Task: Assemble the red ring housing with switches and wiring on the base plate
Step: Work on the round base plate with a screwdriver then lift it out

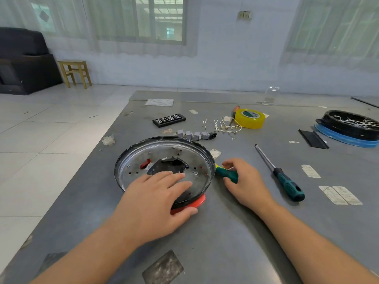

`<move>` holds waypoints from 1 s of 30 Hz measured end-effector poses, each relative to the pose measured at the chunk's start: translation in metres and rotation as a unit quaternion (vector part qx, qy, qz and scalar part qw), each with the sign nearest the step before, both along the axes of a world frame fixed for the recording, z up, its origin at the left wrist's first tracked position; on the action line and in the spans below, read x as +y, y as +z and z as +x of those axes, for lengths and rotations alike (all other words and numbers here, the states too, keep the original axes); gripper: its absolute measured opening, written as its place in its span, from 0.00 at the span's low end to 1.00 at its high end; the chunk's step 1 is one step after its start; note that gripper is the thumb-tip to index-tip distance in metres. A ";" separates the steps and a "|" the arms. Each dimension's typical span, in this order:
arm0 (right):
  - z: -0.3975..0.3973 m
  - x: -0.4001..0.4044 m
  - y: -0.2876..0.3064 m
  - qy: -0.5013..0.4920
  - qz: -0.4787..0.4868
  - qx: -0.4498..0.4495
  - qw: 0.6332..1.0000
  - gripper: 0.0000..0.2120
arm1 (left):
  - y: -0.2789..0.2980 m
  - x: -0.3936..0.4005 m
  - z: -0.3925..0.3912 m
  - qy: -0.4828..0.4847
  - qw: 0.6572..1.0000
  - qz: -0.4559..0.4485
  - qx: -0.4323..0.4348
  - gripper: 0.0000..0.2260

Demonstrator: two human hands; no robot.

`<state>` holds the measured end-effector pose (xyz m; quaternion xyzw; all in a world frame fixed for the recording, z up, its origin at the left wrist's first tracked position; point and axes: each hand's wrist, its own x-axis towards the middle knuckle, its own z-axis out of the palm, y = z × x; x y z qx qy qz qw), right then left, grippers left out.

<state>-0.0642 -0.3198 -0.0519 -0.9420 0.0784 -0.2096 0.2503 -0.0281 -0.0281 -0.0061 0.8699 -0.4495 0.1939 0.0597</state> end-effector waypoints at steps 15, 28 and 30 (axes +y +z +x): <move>-0.011 0.037 0.023 -0.045 0.053 -0.139 0.988 0.16 | -0.020 0.012 0.012 -0.076 0.988 -0.048 -0.125 0.19; 0.024 0.079 0.020 0.044 0.630 0.006 0.776 0.11 | -0.035 0.039 0.060 -0.022 0.971 -0.150 -0.186 0.14; 0.030 0.086 0.020 0.029 0.642 -0.010 0.766 0.13 | -0.041 0.032 0.055 0.037 0.964 -0.250 -0.078 0.30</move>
